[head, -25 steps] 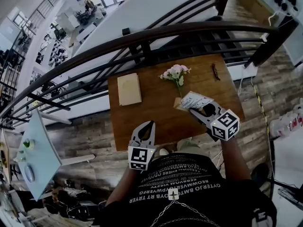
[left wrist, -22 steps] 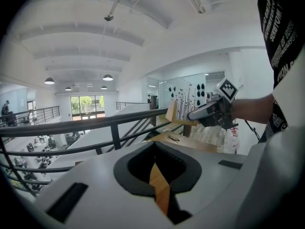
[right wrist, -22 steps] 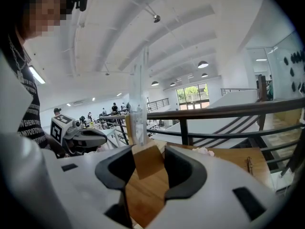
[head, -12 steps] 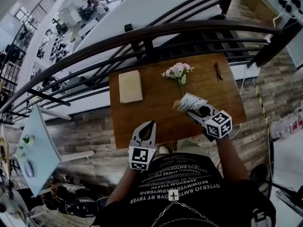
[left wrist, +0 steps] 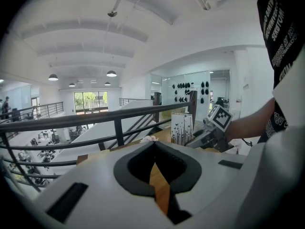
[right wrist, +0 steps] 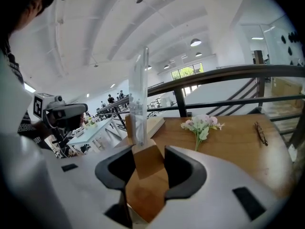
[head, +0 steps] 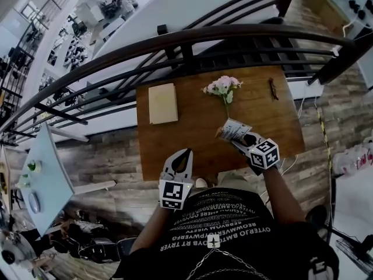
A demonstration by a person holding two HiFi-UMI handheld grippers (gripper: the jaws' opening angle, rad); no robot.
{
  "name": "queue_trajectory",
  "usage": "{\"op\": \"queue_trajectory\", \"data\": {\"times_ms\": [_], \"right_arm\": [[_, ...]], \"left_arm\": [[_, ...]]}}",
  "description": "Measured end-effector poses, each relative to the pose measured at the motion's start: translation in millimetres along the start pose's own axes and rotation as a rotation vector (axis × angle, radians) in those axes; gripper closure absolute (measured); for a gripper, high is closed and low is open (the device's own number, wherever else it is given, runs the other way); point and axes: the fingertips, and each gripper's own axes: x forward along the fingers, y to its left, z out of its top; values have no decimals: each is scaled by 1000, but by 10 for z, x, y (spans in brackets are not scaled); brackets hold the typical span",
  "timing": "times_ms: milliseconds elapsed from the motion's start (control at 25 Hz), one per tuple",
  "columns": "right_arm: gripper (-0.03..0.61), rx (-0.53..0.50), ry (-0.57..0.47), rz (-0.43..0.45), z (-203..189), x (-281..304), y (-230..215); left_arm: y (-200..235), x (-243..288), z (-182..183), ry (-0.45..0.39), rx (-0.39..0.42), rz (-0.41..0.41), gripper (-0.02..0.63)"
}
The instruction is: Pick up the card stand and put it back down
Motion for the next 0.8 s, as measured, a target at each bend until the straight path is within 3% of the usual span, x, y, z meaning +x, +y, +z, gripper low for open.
{"op": "queue_trajectory", "data": {"times_ms": [800], "right_arm": [[393,22,170,-66,-933,684,-498]], "left_arm": [[160,110,-116,61,-11,45,594]]}}
